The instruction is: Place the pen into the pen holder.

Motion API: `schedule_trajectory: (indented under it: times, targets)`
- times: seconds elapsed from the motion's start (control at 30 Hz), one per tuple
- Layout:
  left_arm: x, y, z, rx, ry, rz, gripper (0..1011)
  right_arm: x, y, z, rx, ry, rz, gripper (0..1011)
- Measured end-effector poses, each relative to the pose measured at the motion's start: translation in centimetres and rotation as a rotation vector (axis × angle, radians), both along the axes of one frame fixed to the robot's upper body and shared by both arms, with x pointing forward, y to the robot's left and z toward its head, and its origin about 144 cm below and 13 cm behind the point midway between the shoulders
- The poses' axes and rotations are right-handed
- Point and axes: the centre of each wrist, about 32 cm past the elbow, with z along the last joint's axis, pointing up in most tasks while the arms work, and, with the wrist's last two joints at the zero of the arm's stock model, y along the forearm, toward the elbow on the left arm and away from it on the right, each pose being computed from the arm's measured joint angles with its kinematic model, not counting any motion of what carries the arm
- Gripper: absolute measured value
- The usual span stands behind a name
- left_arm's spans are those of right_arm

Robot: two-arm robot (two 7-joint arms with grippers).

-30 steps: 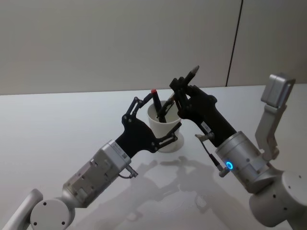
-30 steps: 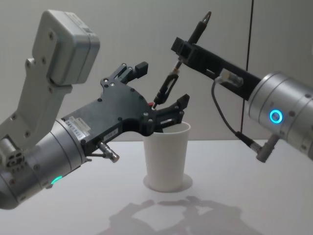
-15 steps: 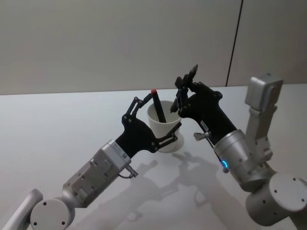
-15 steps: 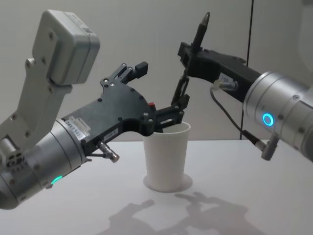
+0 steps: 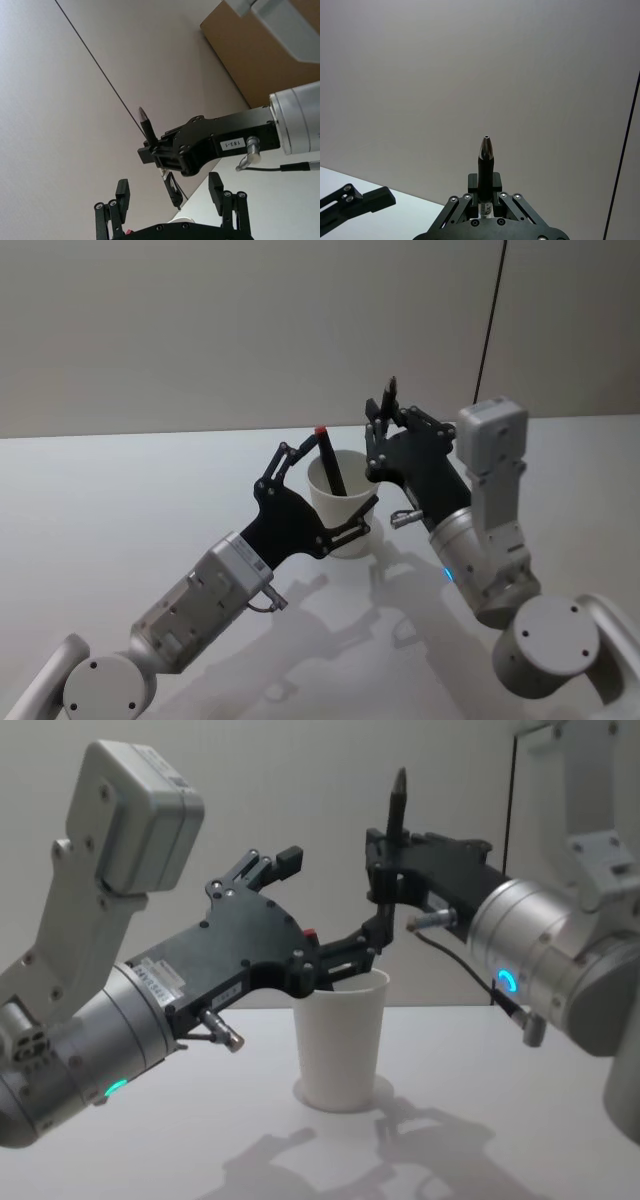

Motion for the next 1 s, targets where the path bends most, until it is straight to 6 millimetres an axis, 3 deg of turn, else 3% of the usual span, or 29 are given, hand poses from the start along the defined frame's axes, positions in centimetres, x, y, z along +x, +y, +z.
schedule_trajectory:
  times: [0.2,0.3,1.0]
  targets:
    - [0.0,0.0,0.0,0.000,0.000,0.000,1004,0.7,0.5,-0.3,-0.029,-0.007,-0.016,136]
    - [0.0,0.0,0.0,0.000,0.000,0.000,1004,1.0,0.8,-0.5,-0.039,-0.008,-0.018,187]
    - [0.0,0.0,0.0,0.000,0.000,0.000,1004,2.2,1.6,-1.2,-0.027,-0.012,0.017,839]
